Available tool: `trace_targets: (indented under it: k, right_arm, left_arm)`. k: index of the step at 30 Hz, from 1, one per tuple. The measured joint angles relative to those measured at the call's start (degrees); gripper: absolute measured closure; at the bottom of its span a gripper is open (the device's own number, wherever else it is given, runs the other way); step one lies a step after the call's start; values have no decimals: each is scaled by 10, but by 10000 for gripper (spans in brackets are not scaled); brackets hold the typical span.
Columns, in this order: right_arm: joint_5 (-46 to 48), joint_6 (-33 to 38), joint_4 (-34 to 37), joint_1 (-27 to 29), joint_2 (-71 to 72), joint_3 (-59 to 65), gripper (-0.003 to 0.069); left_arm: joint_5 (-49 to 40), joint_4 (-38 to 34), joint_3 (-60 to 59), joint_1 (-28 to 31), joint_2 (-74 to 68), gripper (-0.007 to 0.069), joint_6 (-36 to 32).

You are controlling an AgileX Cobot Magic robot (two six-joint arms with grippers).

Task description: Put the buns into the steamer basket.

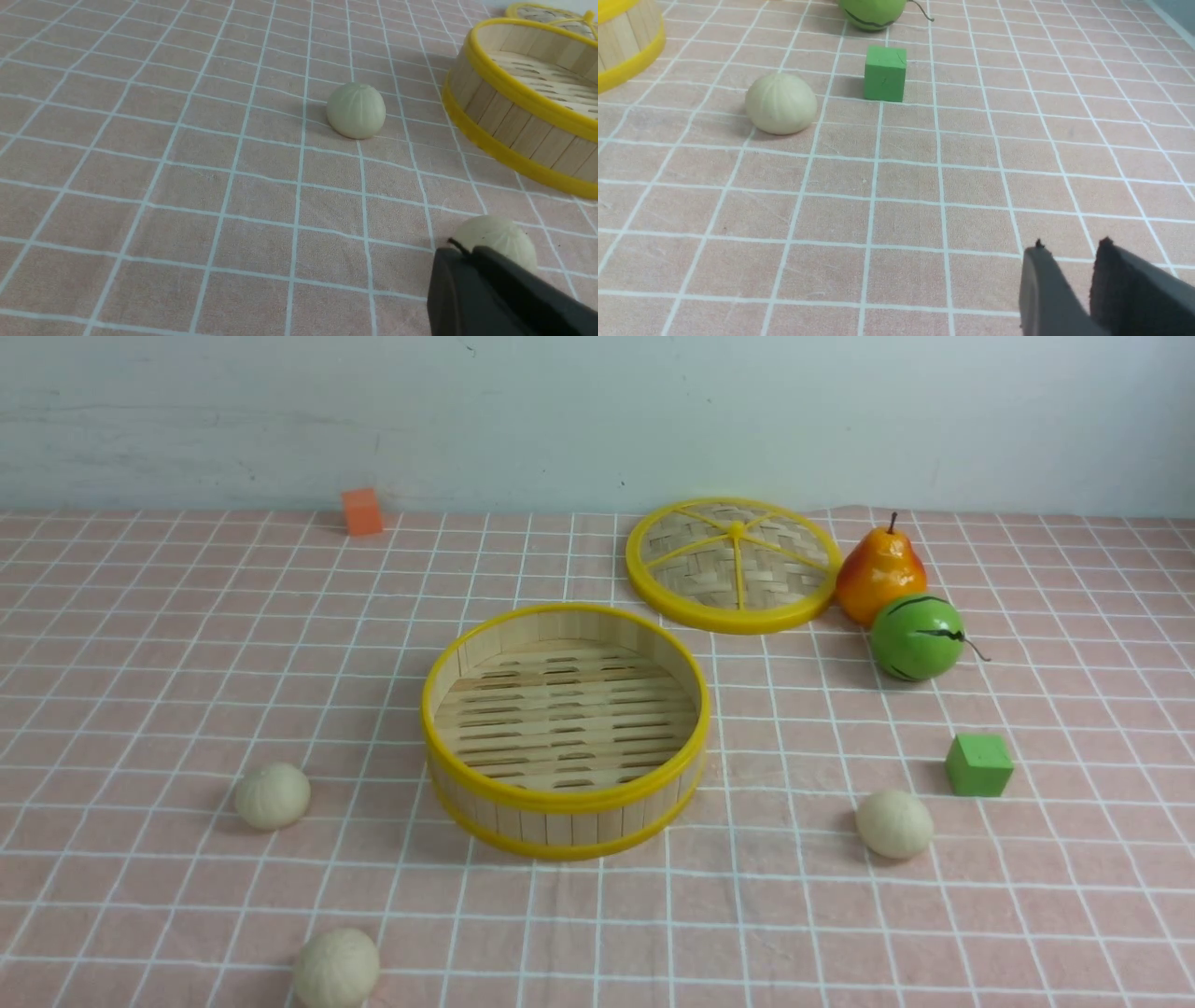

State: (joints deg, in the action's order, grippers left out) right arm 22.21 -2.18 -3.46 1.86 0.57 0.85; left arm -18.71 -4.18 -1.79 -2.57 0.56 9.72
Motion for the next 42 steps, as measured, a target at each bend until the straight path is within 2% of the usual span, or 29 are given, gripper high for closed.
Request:
trace_targets:
  k: [4, 8, 9, 11, 12, 13, 14, 17, 23, 24, 26, 28, 30, 31, 33, 35, 39, 41, 42]
  right_arm:
    - [0, -32, 41, 0, 0, 0, 485]
    - [1, -129, 166, 0, 0, 0, 480]
    - [5, -197, 234, 0, 0, 0, 477]
    - [9, -266, 324, 0, 0, 2, 475]
    - [9, -300, 363, 0, 0, 3, 473]
    - [9, -306, 363, 0, 0, 4, 473]
    - [11, -337, 405, 0, 0, 4, 473]
    - [12, -350, 418, 0, 0, 5, 468]
    - [-3, -343, 376, 0, 0, 5, 456]
    - [-5, -343, 374, 0, 0, 5, 456]
    - [-14, -332, 373, 0, 0, 3, 456]
    - [-12, -294, 370, 0, 0, -14, 463]
    - [-12, -241, 358, 0, -1, -49, 497]
    - [-12, -234, 356, 0, -2, -49, 509]
    - [-12, -146, 326, 0, -40, -119, 614]
    - [-4, -92, 305, 0, -86, -173, 667]
    - [71, 42, 257, 0, -236, -314, 680]
    - [134, 103, 249, 0, -308, -378, 680]
    - [150, 109, 249, -1, -324, -385, 680]
  left_arm:
    - [0, -26, 0, 0, 0, 601, 0]
    - [1, -100, 0, 0, 0, 596, 7]
    - [4, -173, 0, 0, 0, 596, 38]
    - [7, -266, 0, 0, 0, 596, 83]
    - [8, -318, 0, 0, 0, 595, 109]
    - [9, -328, 0, 0, 0, 595, 114]
    - [10, -392, 0, 0, 0, 592, 141]
    - [17, -472, 0, 0, 0, 587, 162]
    - [24, -554, 0, 0, 0, 585, 166]
    - [24, -556, 1, 0, 0, 585, 162]
    - [19, -560, 21, 0, 0, 583, 112]
    - [0, -544, 69, 0, 0, 581, 17]
    - [-32, -512, 126, 0, -10, 582, -35]
    - [-36, -507, 126, 0, -10, 583, -38]
    - [-94, -426, 213, 0, -75, 610, -56]
    - [-144, -353, 273, 0, -142, 638, -55]
    - [-275, -189, 409, 0, -304, 638, -54]
    - [-330, -129, 464, 0, -372, 638, -54]
    - [-336, -123, 469, 0, -379, 638, -54]
